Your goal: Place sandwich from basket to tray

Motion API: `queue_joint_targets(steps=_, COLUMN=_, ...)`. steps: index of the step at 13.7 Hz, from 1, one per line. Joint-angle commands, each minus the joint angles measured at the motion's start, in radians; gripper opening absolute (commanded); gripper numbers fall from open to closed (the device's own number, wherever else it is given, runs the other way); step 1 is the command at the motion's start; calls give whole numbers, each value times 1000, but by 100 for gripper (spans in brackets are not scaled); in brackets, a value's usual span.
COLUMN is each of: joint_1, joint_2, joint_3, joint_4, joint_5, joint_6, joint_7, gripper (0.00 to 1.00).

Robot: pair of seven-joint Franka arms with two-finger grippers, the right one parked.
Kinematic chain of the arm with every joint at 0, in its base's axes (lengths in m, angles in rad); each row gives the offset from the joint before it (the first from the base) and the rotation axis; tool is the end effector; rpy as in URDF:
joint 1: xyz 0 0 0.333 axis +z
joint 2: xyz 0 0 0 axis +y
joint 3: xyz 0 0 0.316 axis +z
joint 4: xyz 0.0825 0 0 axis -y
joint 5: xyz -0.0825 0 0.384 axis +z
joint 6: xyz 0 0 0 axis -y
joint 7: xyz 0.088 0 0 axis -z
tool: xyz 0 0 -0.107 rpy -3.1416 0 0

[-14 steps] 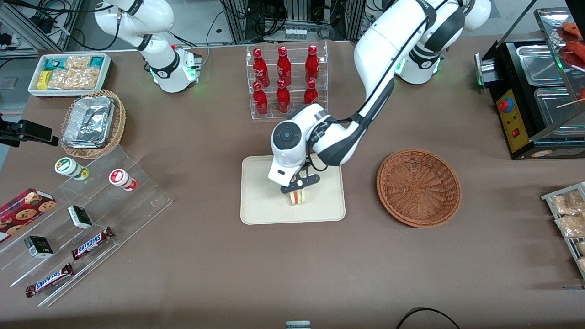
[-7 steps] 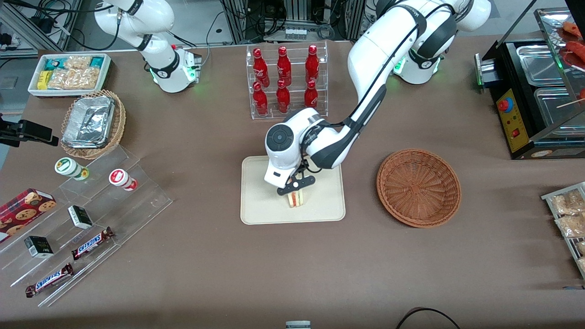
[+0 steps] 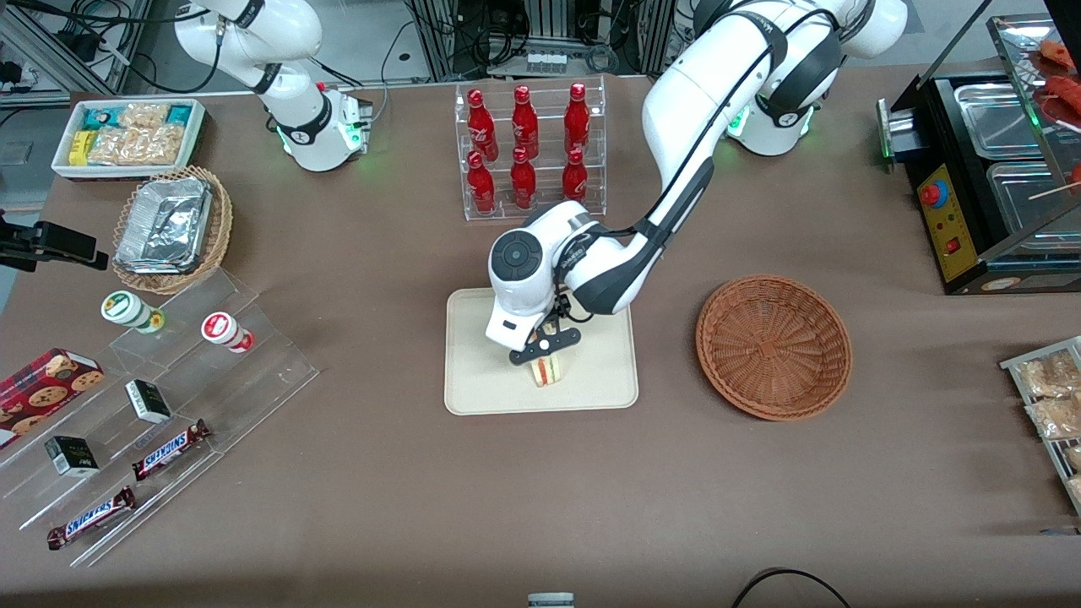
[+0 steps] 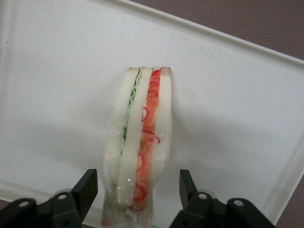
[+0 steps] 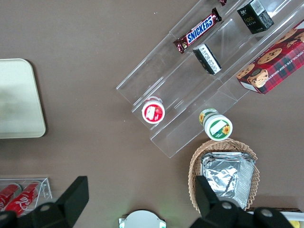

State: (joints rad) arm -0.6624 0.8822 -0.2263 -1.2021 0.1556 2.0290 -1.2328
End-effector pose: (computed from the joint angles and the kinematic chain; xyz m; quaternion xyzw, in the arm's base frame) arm 0.5178 -0.5492 0.2515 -0.9844 -0.1740 0.0248 0.0060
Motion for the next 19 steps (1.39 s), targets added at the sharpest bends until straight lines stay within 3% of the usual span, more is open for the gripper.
queue_joint_targets(steps=1, joint_1=1, joint_2=-70, joint_3=8, joint_4=12, joint_5=10, joint_6=-82, joint_7=-10, gripper=100)
queue_joint_targets(steps=4, joint_1=20, joint_2=-156, joint_3=8, joint_4=12, joint_5=6, joint_6=-142, joint_7=21, gripper=100)
queue_joint_targets(steps=7, joint_1=69, joint_2=-238, joint_3=5, joint_4=12, joint_5=-36, joint_6=-206, joint_7=162, gripper=100)
queue_joint_targets(steps=11, joint_1=174, joint_2=-311, joint_3=10, joint_4=-5, joint_5=-62, joint_6=-317, joint_7=430, gripper=100)
queue_joint_targets(steps=13, joint_1=236, joint_2=-356, joint_3=10, joint_4=-26, joint_5=-50, joint_6=-400, joint_7=475, gripper=100)
queue_joint_targets(steps=19, joint_1=449, joint_2=-511, joint_3=8, joint_4=-175, joint_5=-56, joint_6=-402, joint_7=746, gripper=100)
